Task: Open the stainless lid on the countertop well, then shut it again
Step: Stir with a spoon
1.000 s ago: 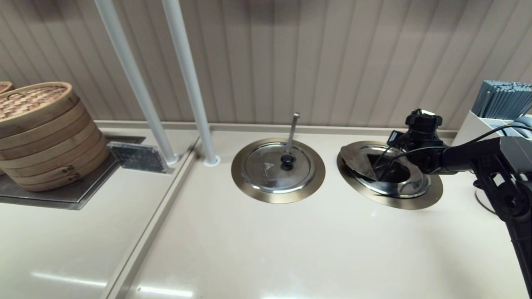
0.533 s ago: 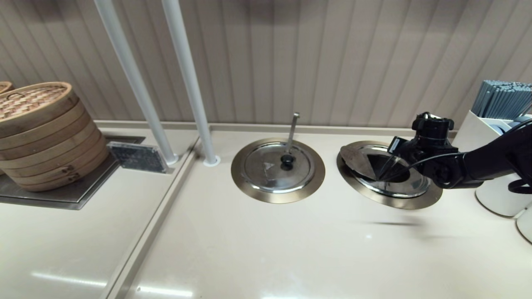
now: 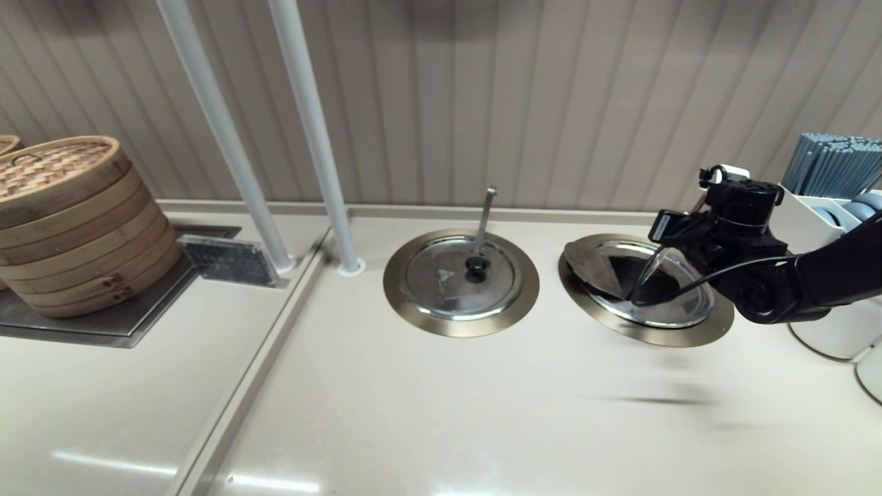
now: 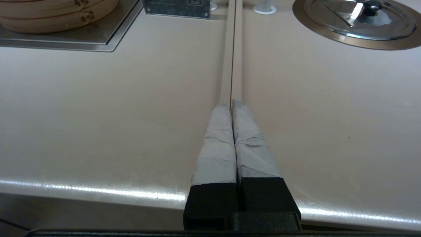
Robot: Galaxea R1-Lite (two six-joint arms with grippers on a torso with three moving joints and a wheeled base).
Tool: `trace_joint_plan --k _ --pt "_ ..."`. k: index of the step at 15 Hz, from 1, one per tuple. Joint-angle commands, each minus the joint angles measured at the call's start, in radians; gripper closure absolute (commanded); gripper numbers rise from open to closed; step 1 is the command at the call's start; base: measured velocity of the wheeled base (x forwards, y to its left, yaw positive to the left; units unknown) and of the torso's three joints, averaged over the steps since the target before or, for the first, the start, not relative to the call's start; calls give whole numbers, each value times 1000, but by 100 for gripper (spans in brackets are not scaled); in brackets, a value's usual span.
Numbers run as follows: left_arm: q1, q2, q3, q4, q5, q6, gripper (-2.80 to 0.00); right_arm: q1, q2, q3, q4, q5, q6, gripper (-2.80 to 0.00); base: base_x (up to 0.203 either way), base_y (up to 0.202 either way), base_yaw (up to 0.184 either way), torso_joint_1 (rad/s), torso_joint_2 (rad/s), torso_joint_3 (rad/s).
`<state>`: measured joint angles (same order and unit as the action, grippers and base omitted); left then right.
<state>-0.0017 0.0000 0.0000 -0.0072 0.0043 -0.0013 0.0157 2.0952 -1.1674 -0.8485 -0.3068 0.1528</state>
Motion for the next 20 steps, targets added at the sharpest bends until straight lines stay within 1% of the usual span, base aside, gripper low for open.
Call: trace_joint_plan --k 1,5,8,9,12,13,14,15,16,18,19,20 --pt "0 0 0 0 0 0 0 -1 -28 11 -1 2 -14 0 0 0 0 0 0 0" --pt "0 0 0 0 0 0 0 -9 -106 104 22 78 -128 0 0 0 0 0 0 0" --pt "0 0 0 0 0 0 0 -64 -72 100 34 78 -212 0 0 0 0 0 0 0" --pt "0 0 0 0 0 0 0 -70 -41 85 29 72 -220 0 0 0 0 0 0 0" --pt "0 0 0 0 0 0 0 -79 71 -8 -36 12 -199 0 0 0 0 0 0 0" --pt "0 0 0 0 0 0 0 -78 101 -36 -66 0 -176 0 0 0 0 0 0 0" --pt "0 0 0 0 0 0 0 -65 115 -57 -84 -4 -122 0 0 0 0 0 0 0" --pt "0 0 0 0 0 0 0 -40 117 -65 -86 -3 -76 0 0 0 0 0 0 0" --pt "0 0 0 0 0 0 0 -17 118 -67 -86 0 -49 0 0 0 0 0 0 0" --pt "0 0 0 0 0 0 0 15 111 -46 -88 2 -38 0 0 0 0 0 0 0" --pt "0 0 0 0 0 0 0 16 93 -29 -89 7 -38 0 0 0 0 0 0 0" --pt "0 0 0 0 0 0 0 11 71 -11 -88 32 -36 0 0 0 0 0 0 0"
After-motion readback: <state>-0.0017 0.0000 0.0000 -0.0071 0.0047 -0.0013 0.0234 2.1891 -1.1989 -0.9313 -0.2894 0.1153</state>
